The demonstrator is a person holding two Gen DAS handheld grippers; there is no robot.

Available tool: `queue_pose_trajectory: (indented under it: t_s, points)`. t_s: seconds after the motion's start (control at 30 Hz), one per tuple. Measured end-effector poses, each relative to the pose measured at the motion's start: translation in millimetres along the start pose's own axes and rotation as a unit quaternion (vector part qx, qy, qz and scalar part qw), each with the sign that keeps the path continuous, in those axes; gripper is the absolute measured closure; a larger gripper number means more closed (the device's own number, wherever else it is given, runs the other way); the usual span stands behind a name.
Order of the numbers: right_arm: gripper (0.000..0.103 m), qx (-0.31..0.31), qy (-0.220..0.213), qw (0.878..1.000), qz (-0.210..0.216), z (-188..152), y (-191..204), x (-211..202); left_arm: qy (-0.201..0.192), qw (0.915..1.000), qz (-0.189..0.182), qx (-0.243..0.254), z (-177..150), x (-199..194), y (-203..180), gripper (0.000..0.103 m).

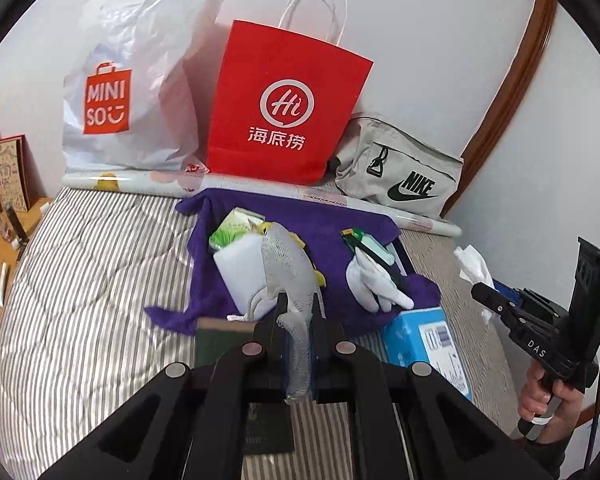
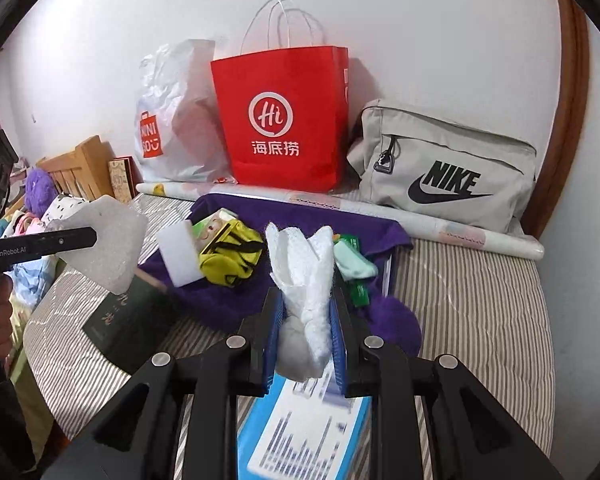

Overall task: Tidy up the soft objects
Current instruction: 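Lift the mesh pouch and white glove and carry both over the purple towel, then lower the pouch and glove onto the towel and open both tools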

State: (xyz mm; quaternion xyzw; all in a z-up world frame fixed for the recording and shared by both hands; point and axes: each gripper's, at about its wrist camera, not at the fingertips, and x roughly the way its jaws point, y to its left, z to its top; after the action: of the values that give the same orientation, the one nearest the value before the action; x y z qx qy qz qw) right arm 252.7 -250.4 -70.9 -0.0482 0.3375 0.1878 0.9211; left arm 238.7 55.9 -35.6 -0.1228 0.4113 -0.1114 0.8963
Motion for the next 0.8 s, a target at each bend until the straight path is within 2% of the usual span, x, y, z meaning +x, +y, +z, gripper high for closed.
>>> queue_pose_trajectory:
  t_s: [0.4,0.8]
  points:
    - [0.080,0.017,0.014,1.000,-0.008,29,-24,51,0.017,0.9998,-0.004,0.010,41,50,0,0.096]
    - [0.080,0.015,0.056,0.998,0.003,40,-32,114,0.047,0.9984,-0.024,-0.020,70,103,14,0.096]
